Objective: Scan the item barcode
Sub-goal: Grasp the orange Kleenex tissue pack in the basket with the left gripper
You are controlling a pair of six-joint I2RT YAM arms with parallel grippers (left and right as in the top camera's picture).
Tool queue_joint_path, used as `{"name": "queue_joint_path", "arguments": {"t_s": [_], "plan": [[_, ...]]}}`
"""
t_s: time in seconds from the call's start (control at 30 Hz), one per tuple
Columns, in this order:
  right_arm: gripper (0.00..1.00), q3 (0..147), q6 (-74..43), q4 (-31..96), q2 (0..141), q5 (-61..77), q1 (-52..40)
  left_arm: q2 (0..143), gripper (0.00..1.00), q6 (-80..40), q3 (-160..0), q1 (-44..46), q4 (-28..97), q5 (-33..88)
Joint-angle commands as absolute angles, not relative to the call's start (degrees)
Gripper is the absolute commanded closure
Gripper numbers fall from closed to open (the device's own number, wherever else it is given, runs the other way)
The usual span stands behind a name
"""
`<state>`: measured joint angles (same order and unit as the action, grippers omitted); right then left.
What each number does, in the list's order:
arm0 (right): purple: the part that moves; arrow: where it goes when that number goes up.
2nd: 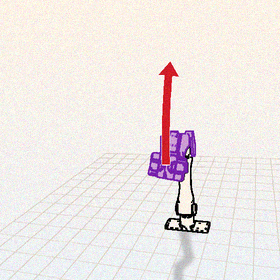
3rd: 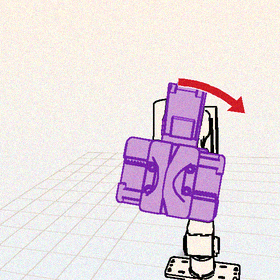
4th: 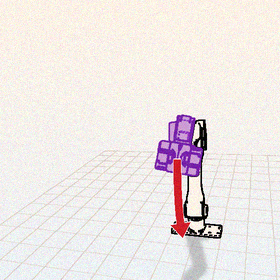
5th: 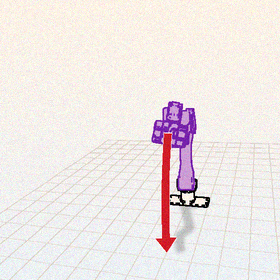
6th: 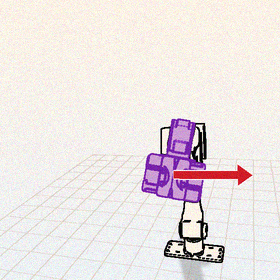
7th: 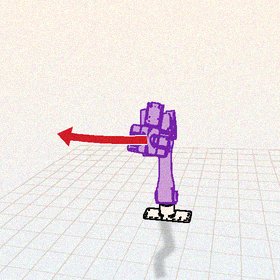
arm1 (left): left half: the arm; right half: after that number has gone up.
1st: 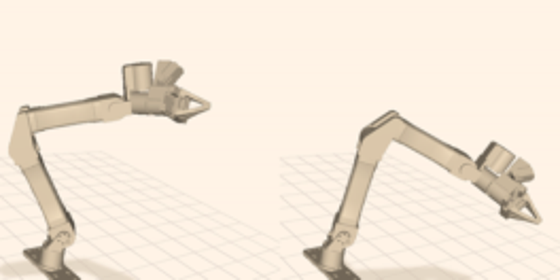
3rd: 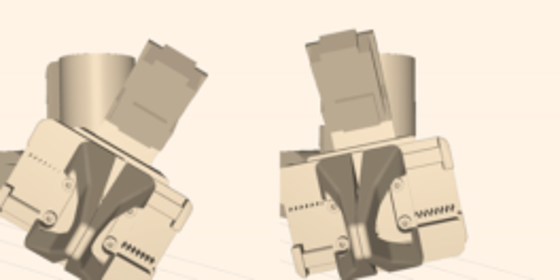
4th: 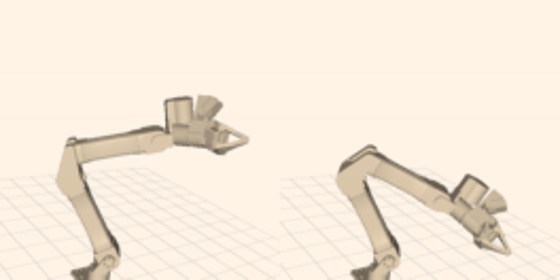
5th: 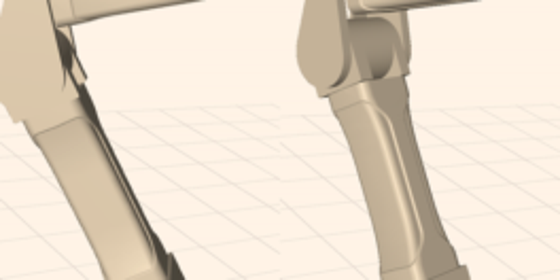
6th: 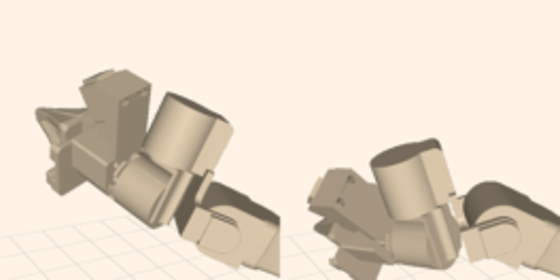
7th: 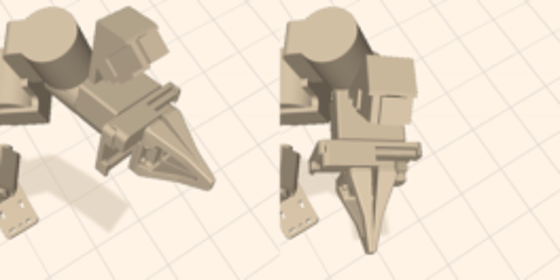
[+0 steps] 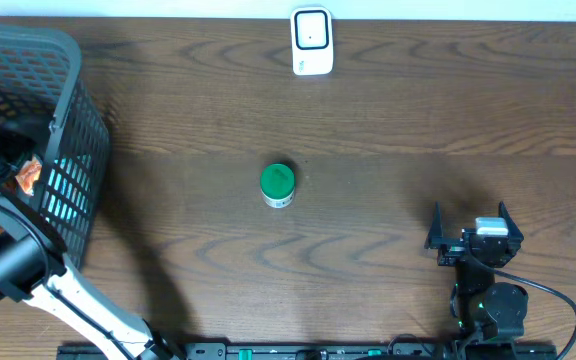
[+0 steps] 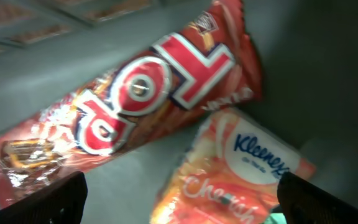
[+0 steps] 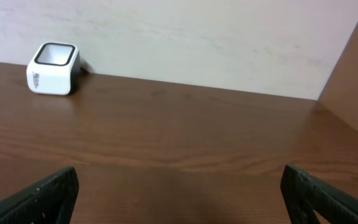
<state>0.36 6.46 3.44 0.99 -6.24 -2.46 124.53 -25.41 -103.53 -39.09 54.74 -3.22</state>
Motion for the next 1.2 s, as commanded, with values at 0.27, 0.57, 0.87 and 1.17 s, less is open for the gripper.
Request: {"name": "queue_joint_path", "arguments": {"t_s": [0.27, 0.57, 0.87, 1.17], "plan": [[0.01, 0.32, 5.82, 3.64, 0.78, -6.76, -1.91, 125.27, 0.02, -24.64, -99.81, -35.55, 50.09, -3.95], [0.01, 0.32, 5.82, 3.64, 0.78, -6.76, -1.91, 125.27, 0.02, -24.62, -96.03, -35.59, 48.84, -9.26], [0.01, 0.32, 5.82, 3.64, 0.78, -6.76, -1.91, 124.73, 0.44, -23.99, -96.47, -35.59, 50.96, -9.72], [0.01, 0.32, 5.82, 3.64, 0.78, -6.76, -1.91, 116.71, 0.52, -24.03, -99.50, -35.99, 55.13, -9.67]]}}
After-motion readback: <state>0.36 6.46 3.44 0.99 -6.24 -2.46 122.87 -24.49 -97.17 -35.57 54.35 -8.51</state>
